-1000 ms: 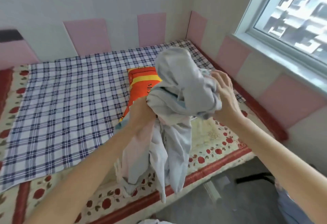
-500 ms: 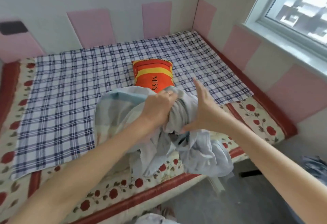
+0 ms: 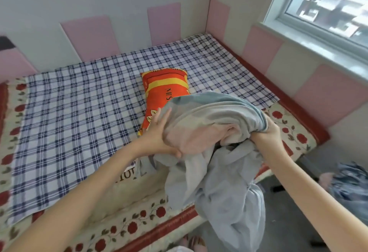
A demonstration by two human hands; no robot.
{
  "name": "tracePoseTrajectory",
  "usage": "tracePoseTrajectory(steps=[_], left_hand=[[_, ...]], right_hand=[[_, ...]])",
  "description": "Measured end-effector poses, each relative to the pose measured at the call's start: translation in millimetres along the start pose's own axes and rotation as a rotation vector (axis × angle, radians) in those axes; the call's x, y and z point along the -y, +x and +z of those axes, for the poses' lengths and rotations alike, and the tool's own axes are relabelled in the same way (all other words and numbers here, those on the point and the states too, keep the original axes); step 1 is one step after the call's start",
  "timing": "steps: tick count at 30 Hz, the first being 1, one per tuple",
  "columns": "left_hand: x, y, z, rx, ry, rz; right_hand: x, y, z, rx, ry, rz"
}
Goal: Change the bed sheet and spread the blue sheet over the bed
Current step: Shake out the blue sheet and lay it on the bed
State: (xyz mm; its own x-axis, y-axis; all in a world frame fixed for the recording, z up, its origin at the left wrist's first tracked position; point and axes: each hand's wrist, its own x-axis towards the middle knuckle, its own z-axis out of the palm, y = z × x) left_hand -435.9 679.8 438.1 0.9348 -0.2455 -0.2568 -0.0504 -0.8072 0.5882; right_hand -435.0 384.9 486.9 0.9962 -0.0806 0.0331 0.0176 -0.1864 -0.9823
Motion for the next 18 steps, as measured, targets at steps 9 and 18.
tracePoseTrajectory(steps=[9, 18], left_hand=[[-128.6, 10.2, 92.9, 0.335, -1.220, -0.194], [-245.3, 70.1, 183.3, 0.263, -1.065, -0.220]], right_hand=[[-29.0, -21.3, -77.4, -0.291, 0.212, 0.075], [-103.9, -49.3, -151.3, -0.202, 0.109, 0.053]])
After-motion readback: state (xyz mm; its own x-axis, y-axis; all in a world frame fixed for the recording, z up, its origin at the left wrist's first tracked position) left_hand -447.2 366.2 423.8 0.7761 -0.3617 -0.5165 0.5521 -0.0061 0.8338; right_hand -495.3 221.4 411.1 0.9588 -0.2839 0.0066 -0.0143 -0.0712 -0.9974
